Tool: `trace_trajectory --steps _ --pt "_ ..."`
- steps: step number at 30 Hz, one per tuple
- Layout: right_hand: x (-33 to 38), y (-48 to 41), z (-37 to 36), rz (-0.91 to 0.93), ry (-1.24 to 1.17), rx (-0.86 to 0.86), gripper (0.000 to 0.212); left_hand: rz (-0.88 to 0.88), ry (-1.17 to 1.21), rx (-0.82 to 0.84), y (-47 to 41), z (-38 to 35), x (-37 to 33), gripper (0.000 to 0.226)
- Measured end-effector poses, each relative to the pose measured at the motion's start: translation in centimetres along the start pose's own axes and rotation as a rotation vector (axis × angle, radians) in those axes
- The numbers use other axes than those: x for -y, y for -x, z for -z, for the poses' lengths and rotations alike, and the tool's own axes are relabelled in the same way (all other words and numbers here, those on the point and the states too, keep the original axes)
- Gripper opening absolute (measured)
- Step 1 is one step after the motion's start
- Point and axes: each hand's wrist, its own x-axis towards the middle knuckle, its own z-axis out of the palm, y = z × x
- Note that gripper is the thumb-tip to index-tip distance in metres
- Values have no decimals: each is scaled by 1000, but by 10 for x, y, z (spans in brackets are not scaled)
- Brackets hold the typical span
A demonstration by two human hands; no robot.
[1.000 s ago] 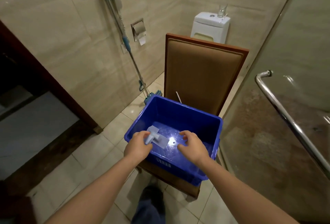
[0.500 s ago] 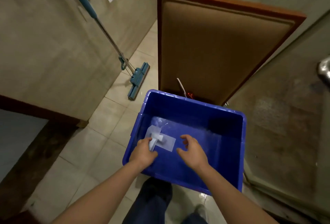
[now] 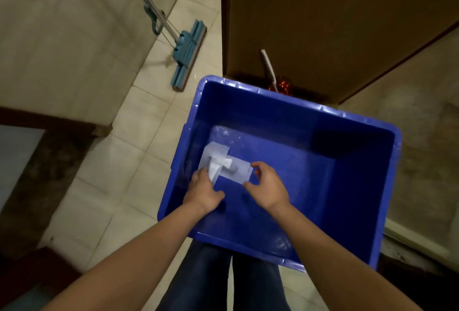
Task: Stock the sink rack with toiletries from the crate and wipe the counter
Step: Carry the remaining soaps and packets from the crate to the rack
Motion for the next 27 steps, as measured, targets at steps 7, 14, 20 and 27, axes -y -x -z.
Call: trace_trajectory --steps 7,14,20,27 --pt "-2 -42 -21 100 181 20 56 110 -35 -19 -21 -23 6 104" --pt "-15 -66 -29 147 402 -14 60 152 -50 -151 -34 -36 -3 91" --pt "-21 -80 -30 224 473 -58 54 189 -77 -221 -47 -39 -11 83" --pt "-12 -94 -33 338 479 -40 45 199 -41 -289 -54 -41 -13 85"
